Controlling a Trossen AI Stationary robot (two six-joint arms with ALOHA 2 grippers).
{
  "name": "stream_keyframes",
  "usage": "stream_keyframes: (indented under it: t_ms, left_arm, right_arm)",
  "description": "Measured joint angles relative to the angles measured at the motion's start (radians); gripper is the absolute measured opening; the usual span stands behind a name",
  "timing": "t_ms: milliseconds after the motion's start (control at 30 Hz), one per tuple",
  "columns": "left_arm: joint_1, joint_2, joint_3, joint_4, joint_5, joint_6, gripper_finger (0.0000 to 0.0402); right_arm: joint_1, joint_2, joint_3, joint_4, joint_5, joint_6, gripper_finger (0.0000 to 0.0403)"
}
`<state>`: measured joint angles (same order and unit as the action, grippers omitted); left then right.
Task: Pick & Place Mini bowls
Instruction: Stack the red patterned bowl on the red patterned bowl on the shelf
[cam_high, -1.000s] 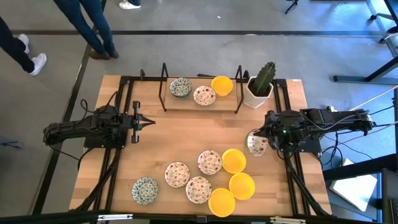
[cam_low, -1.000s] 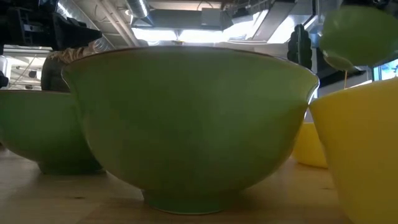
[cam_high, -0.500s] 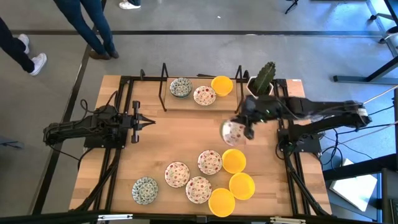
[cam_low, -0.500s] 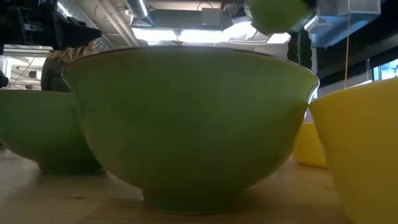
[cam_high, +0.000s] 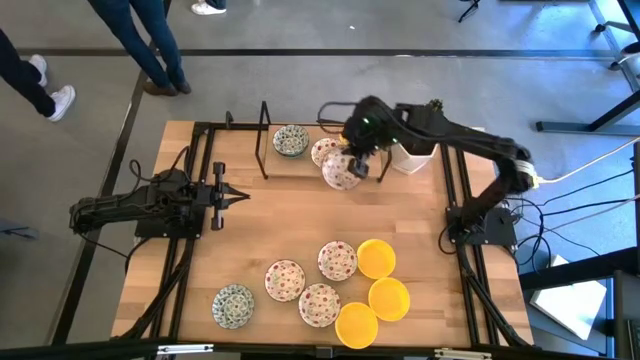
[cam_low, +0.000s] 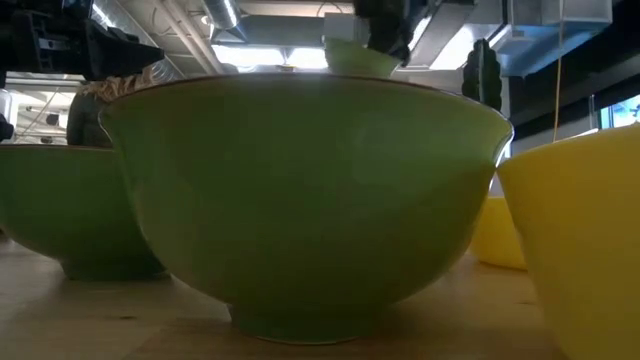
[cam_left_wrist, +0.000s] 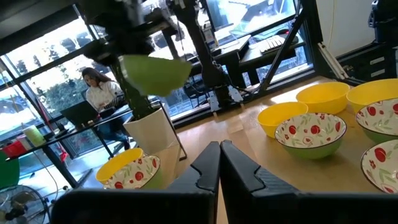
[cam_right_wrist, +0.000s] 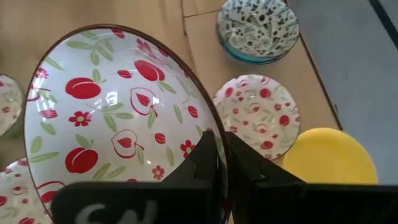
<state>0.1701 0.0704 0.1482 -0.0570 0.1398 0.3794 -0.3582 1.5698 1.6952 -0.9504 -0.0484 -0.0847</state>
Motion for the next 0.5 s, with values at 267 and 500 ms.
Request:
stream_keyframes:
  t_ms: [267, 500]
  left_arm:
    - [0.000, 0.000, 0.000, 0.000, 0.000, 0.000, 0.0004]
    - [0.000, 0.000, 0.000, 0.000, 0.000, 0.000, 0.0008]
  right_arm:
    - [-0.090, 0.205, 0.199, -0.127, -0.015, -0.058, 0.0016]
    - [-0.143, 0.335, 0.300, -0.142, -0.069, -0.095, 0.0016]
